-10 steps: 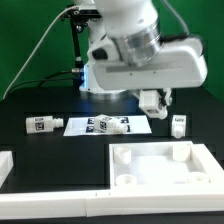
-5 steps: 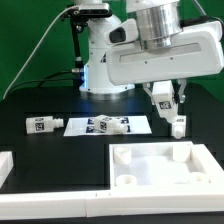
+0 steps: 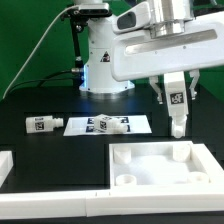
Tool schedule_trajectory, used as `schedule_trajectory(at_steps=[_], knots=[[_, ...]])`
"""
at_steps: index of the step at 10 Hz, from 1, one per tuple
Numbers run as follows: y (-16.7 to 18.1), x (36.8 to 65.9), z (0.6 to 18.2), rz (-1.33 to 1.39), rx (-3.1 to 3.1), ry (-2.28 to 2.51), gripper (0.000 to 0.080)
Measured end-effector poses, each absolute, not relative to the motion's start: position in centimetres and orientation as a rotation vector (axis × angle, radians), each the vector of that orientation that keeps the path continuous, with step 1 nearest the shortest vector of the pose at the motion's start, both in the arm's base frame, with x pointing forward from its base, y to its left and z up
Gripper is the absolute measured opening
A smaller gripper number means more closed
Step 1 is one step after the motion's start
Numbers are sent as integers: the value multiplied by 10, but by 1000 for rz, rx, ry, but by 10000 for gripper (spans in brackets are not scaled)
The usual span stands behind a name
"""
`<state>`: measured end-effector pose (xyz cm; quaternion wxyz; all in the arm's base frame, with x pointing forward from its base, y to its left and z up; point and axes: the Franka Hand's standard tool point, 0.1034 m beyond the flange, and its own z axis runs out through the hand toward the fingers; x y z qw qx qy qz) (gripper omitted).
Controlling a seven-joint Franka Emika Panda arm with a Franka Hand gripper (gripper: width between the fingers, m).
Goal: Assemble one leg
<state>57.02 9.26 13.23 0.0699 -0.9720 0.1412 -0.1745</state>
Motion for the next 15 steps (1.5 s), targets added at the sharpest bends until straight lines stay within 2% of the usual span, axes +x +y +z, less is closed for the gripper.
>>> schedule_trajectory(at_steps=[3, 4, 6, 7, 11, 12, 15], knots=[[100, 572, 130, -762, -2889, 348, 285], [93, 581, 130, -782, -2908, 302, 285], [83, 617, 138, -781, -2963, 141, 285], [82, 624, 137, -796, -2969, 106, 285], [83, 621, 134, -790, -2970, 108, 285], [84, 621, 131, -785, -2975, 95, 285], [83, 636, 104, -784, -3000, 34, 285]])
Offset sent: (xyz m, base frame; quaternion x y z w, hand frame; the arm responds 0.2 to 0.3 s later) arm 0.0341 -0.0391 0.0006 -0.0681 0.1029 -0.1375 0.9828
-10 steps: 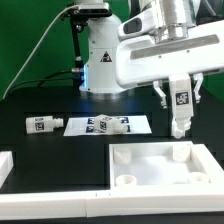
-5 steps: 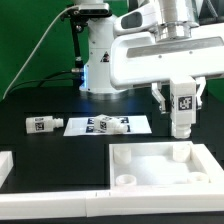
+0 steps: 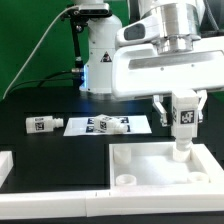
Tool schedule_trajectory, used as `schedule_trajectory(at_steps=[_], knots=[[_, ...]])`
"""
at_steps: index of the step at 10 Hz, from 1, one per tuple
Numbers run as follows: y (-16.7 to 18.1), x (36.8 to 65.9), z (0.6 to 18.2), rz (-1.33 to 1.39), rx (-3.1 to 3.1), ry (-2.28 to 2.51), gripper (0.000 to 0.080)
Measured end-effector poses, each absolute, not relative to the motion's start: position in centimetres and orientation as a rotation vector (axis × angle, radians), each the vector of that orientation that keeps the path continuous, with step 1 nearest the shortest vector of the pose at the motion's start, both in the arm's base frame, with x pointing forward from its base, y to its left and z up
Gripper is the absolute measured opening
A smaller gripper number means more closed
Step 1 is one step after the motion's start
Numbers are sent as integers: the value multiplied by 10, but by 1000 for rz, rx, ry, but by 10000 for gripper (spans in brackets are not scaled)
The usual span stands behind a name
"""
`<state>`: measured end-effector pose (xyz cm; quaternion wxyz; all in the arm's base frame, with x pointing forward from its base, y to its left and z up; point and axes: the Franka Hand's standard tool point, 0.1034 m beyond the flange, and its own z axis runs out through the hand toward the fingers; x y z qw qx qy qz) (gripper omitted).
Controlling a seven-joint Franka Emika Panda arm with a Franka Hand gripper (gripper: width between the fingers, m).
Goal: Assemble one leg
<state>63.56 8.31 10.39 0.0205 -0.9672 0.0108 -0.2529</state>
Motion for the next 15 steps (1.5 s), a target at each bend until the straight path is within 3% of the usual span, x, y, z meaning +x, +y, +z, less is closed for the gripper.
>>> schedule_trajectory(at_steps=[2, 15], knots=[[104, 629, 89, -765, -2986, 64, 285], [110, 627, 69, -761, -3004, 14, 285]])
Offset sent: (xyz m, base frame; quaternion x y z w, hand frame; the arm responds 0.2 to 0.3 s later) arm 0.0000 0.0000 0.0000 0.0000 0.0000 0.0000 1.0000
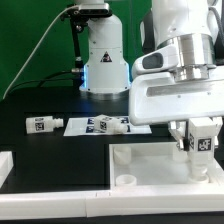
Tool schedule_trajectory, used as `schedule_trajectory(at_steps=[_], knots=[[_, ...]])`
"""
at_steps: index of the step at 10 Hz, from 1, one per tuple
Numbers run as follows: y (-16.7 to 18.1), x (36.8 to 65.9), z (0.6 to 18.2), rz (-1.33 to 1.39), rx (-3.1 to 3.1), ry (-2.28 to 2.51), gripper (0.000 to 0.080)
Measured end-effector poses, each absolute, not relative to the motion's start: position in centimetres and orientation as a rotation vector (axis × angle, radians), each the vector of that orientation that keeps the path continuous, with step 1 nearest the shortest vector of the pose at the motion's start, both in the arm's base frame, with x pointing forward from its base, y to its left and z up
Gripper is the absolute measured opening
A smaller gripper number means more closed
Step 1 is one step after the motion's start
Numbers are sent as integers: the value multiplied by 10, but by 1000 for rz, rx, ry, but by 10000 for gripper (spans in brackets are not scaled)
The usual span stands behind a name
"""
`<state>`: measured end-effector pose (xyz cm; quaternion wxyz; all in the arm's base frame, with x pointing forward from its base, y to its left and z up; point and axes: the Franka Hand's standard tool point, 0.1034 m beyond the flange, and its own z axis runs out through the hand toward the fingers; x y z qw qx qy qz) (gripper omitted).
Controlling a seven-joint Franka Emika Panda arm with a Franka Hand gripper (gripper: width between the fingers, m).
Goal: Assemble one leg
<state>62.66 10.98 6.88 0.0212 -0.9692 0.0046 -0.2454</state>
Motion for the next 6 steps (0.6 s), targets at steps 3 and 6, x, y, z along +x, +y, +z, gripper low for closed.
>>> schedule_trajectory(at_steps=[3, 6], knots=[[111, 621, 58, -742, -3013, 7, 285], [112, 621, 54, -787, -3007, 1, 285]])
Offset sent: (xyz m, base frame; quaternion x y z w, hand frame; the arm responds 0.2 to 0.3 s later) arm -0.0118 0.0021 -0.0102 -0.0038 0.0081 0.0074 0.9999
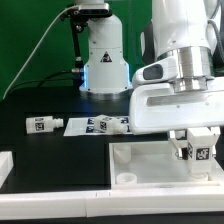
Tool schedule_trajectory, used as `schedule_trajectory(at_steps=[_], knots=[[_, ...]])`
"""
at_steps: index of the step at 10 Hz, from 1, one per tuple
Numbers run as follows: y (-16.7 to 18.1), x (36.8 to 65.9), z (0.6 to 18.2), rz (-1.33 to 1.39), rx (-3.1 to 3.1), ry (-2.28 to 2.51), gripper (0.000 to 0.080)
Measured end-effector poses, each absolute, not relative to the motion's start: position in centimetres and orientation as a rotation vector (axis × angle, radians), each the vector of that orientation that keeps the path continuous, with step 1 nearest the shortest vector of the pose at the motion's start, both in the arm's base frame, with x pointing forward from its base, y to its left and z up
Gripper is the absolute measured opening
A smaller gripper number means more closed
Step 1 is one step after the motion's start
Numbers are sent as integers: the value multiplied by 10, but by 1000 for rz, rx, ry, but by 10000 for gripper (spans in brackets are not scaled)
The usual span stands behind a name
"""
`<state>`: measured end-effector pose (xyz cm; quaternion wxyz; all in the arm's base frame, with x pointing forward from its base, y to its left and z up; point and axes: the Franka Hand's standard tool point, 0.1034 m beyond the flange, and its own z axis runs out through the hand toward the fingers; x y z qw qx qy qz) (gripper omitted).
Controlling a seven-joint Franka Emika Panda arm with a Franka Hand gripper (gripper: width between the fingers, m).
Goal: Assemble one leg
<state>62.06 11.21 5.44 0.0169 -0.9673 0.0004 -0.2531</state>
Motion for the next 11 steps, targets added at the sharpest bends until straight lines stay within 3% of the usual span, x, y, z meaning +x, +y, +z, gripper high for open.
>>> schedule_trajectory(at_steps=[8, 9, 10, 11], knots=[[113, 620, 51, -903, -2981, 82, 293], [113, 620, 51, -903, -2981, 82, 500], [113, 621, 57, -870, -2986, 79, 500], [116, 624, 72, -845, -2979, 80, 617]])
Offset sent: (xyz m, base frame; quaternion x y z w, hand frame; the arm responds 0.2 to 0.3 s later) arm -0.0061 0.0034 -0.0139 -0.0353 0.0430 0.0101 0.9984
